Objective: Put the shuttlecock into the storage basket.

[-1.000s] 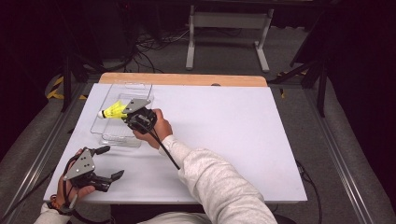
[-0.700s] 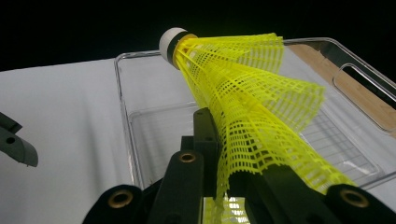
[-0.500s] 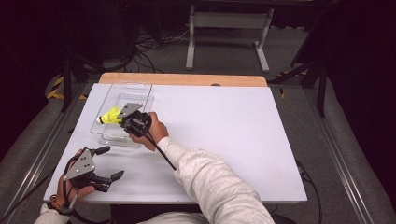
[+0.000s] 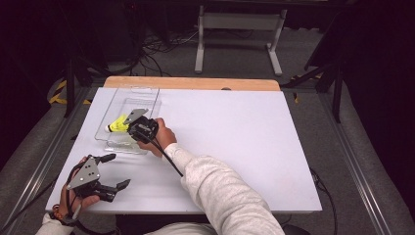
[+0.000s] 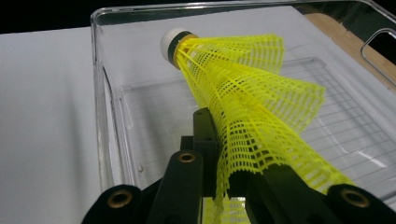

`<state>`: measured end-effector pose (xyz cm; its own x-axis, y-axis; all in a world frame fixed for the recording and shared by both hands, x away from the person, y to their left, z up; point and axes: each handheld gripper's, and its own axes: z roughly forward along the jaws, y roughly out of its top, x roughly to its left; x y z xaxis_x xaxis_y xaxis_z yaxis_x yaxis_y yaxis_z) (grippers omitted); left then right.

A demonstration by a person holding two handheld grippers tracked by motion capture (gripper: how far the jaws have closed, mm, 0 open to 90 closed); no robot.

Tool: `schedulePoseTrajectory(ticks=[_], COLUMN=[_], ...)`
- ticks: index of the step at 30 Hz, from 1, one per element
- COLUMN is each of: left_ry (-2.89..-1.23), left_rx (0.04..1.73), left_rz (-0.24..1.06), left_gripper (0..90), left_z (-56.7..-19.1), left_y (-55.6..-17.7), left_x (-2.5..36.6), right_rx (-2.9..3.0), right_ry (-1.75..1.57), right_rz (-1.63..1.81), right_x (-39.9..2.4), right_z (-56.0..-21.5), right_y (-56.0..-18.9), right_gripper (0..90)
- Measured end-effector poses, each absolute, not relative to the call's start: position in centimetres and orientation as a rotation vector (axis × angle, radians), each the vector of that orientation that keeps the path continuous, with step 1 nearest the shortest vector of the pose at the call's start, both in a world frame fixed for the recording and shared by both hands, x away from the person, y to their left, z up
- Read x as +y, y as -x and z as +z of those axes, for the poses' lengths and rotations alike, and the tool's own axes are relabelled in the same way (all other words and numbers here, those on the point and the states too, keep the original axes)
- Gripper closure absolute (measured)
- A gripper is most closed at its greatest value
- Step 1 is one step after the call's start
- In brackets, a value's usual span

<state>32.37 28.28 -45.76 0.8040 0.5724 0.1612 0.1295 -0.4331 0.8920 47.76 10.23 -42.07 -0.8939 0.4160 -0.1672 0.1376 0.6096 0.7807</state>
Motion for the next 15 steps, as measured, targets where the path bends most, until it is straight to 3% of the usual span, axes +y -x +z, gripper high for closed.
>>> schedulePoseTrajectory(ticks=[15], left_ry=[-1.986], left_rx=[0.524], left_rz=[0.551], left_gripper=[4.9], left_z=[-45.81], left_y=[-32.4], left_x=[28.27], right_rx=[2.549], right_ry=[-0.449], right_rz=[1.135], right_x=[10.11], right_z=[-42.63], right_y=[-48.41], right_gripper=[85.8])
